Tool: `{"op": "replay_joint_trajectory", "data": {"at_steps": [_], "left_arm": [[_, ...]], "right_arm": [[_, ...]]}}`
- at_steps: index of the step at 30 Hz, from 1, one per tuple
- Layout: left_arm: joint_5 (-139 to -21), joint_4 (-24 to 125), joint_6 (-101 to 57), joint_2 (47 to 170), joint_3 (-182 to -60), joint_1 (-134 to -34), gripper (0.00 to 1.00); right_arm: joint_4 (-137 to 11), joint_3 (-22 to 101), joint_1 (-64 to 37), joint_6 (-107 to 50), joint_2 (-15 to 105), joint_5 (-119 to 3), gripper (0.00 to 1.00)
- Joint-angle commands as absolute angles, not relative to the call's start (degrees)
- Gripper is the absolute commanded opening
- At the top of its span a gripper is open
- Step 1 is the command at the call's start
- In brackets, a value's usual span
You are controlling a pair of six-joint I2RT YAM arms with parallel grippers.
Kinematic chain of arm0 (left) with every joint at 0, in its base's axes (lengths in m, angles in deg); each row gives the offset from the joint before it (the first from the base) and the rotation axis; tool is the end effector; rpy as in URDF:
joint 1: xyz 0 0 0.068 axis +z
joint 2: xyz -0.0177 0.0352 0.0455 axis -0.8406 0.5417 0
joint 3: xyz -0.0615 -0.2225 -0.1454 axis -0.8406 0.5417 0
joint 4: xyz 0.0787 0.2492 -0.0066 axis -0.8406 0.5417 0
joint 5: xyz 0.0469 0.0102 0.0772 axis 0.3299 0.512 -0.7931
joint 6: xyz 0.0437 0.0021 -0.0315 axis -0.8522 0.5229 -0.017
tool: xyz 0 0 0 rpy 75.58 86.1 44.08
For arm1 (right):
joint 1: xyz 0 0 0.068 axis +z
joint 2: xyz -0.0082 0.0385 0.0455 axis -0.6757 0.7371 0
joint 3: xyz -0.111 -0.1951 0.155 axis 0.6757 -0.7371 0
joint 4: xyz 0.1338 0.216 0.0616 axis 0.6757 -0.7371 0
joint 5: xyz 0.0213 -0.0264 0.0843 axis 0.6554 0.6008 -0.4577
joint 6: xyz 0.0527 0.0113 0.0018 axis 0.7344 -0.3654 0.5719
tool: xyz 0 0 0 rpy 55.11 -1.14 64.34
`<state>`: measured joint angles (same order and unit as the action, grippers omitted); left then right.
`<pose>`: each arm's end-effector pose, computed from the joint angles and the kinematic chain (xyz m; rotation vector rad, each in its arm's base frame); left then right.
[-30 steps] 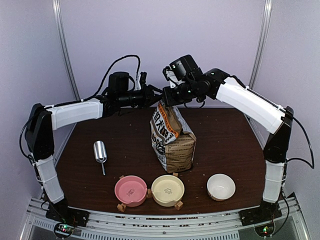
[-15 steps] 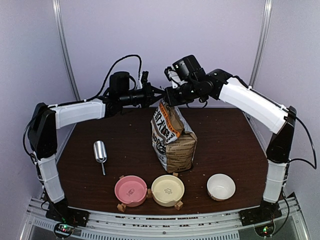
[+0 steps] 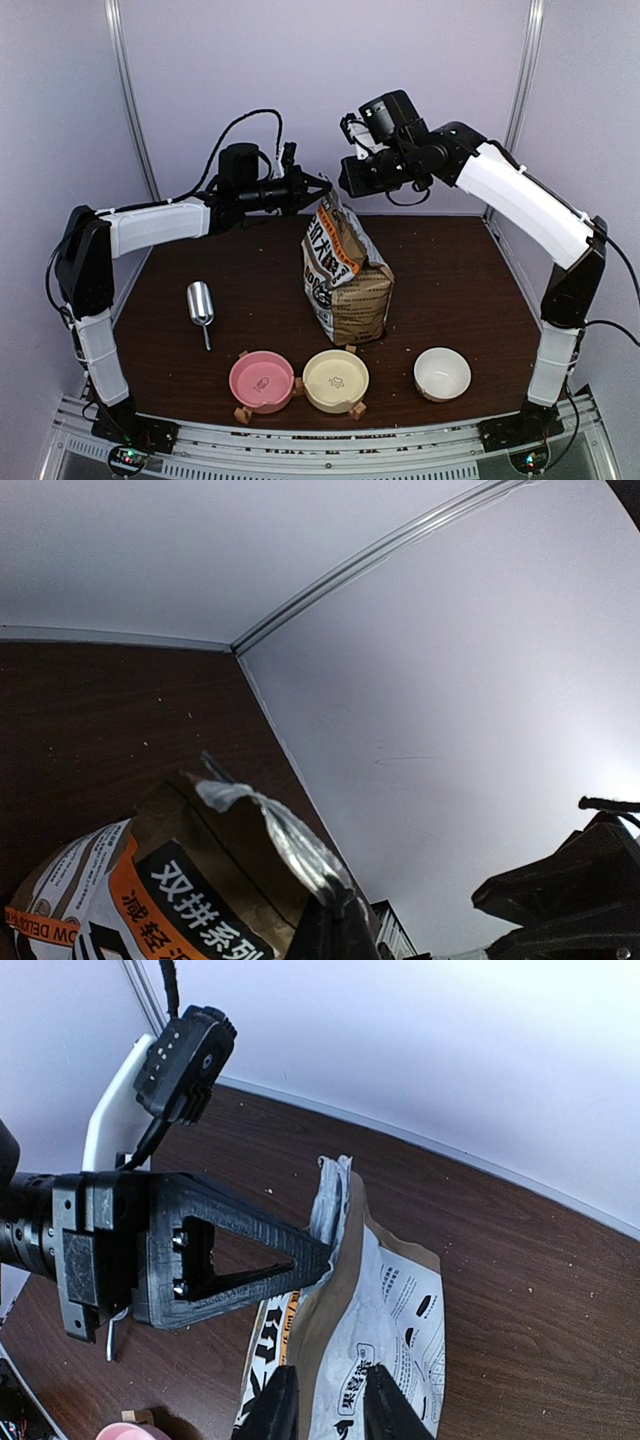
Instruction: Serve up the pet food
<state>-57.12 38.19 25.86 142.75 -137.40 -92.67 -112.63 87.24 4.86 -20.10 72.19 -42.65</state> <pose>0.3652 -0.2829 0.3216 0.0717 1.9706 -1.6311 0.2824 0.3002 0.4249 -0.5419 2.1464 0.4796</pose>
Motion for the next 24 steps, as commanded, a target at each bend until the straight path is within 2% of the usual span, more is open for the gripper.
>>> {"op": "replay_joint_trajectory", "data": {"at_steps": [1,17,24], "left_arm": [[-58.6,38.2,23.3,140.5,-137.7,-92.4,0.0],[-58.6,39.0,22.7,140.1,-138.0,-92.4,0.0],[-58.6,39.1,22.6,140.0,-138.0,-92.4,0.0]], "right_arm": [[-114.9,90.4,4.8,-21.1,74.3,-41.9,0.23],[-114.8,92.0,6.1,-23.5,77.3,-43.9,0.25],[-115.2,92.1,6.1,-23.1,77.8,-41.4,0.17]]}}
